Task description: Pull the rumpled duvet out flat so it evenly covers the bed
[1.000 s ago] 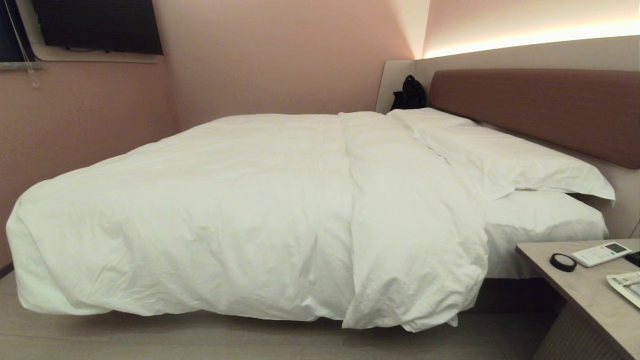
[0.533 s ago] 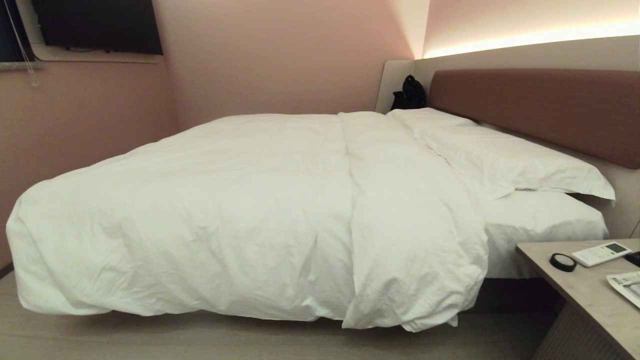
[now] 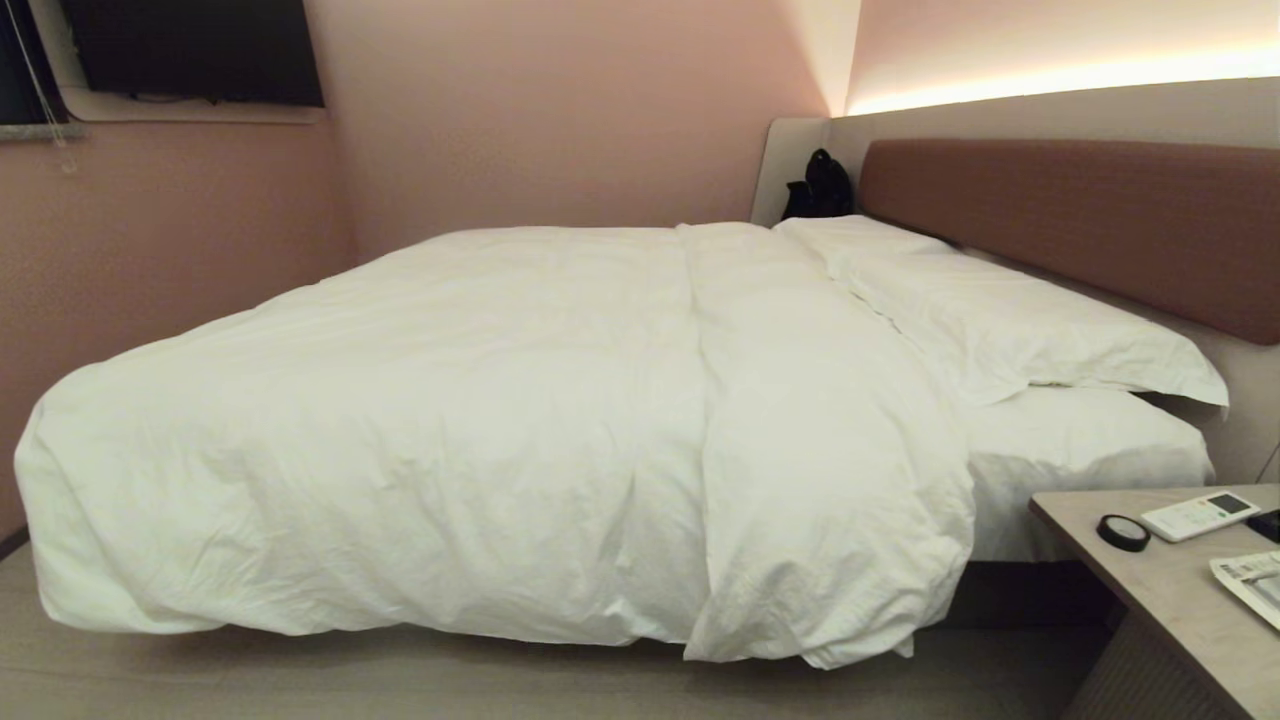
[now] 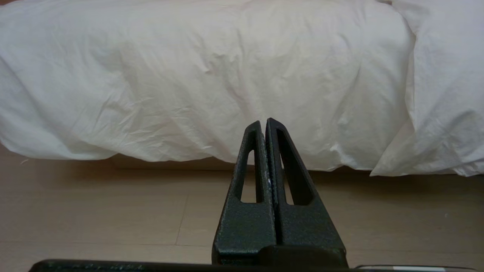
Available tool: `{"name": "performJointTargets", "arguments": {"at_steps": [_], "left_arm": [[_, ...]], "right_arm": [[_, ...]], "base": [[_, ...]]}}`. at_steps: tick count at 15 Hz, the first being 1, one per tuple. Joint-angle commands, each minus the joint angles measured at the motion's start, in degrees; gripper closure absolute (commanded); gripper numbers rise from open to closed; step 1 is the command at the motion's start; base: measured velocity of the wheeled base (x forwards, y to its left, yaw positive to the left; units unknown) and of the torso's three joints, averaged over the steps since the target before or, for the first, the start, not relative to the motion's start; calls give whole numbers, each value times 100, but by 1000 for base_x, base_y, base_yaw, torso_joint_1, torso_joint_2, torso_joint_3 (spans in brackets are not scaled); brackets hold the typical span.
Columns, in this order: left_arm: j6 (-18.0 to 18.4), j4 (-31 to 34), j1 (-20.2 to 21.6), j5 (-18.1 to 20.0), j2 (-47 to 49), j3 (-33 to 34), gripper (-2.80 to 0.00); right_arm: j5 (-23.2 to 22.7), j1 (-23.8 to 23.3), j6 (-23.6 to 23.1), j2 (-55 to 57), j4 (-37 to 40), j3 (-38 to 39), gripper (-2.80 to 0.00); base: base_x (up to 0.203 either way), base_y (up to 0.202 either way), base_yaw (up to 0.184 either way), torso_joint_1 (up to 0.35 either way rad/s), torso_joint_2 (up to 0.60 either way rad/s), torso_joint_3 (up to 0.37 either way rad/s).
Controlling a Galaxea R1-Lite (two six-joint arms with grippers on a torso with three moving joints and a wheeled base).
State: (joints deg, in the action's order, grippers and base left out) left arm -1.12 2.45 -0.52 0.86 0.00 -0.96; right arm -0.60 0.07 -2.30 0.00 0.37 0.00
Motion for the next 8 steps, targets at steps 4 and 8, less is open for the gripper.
{"name": "performJointTargets", "arguments": {"at_steps": [4,8], "left_arm": [[-3,-7,0,2,2,0,0],[-2,-7,0,2,8,0,0]], "right_arm": [[-2,1,11,9,-2,0,0],[7,1,18,9,-2,0,0]], "base": [[0,0,0,153,-438,-293],[0,0,0,180,-485,-297]]}}
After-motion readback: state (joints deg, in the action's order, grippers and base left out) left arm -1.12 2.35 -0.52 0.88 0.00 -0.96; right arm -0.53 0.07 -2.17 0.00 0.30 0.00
